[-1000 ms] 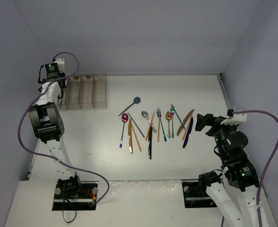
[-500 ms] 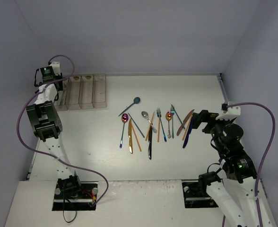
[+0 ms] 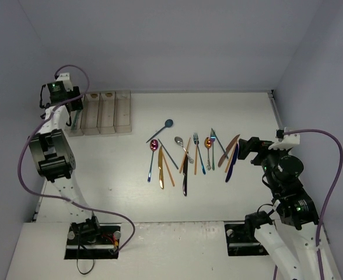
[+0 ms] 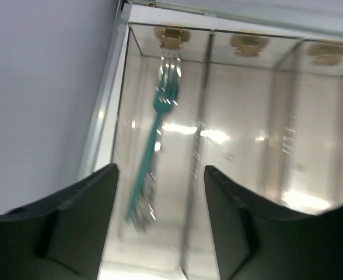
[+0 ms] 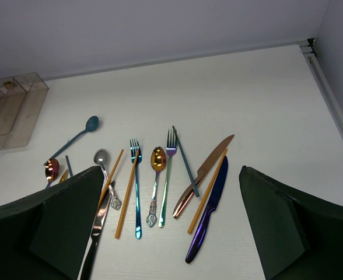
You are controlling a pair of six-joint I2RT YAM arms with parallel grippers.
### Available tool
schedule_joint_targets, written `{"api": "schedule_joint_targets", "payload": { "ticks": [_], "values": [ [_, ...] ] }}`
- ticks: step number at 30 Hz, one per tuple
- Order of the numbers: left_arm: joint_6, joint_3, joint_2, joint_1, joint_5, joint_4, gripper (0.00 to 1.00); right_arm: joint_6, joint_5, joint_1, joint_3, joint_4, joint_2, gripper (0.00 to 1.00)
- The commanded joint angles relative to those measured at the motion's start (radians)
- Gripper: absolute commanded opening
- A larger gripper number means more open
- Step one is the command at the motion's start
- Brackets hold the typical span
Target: Sort the eating utensils into containers
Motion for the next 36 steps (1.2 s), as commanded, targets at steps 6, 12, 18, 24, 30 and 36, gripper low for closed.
{"api": "schedule_joint_targets", "payload": {
  "ticks": [6, 12, 18, 24, 30, 36],
  "values": [
    [-0.306, -0.283, -0.506, -0.235, -0.193, 0.029, 0.73, 0.03, 0.084, 0.003, 0.018, 0.067, -0.05, 1.0],
    [-0.399, -0.451, -0.612, -0.569, -0.29, -0.065, 0.81, 0.035, 0.109, 0.003, 0.0, 0.058, -0.057, 1.0],
    [-0.535, -0.509, -0.6, -0.861, -0.344, -0.122, 0.82, 0.109, 0.121, 0.003, -0.019, 0.045, 0.049, 1.0],
    [-0.558, -0.445, -0.544, -0.979, -0.377, -0.198, 0.82, 0.151, 0.161, 0.003, 0.023, 0.036, 0.292, 1.0],
    [-0.462, -0.423, -0.621, -0.964, -0.44, -0.261, 0.82, 0.25, 0.138, 0.007, 0.087, 0.032, 0.559, 0.96],
    [-0.402, -0.439, -0.703, -0.896, -0.386, -0.282, 0.82, 0.326, 0.179, 0.065, 0.114, 0.048, 0.776, 0.75]
  ]
}}
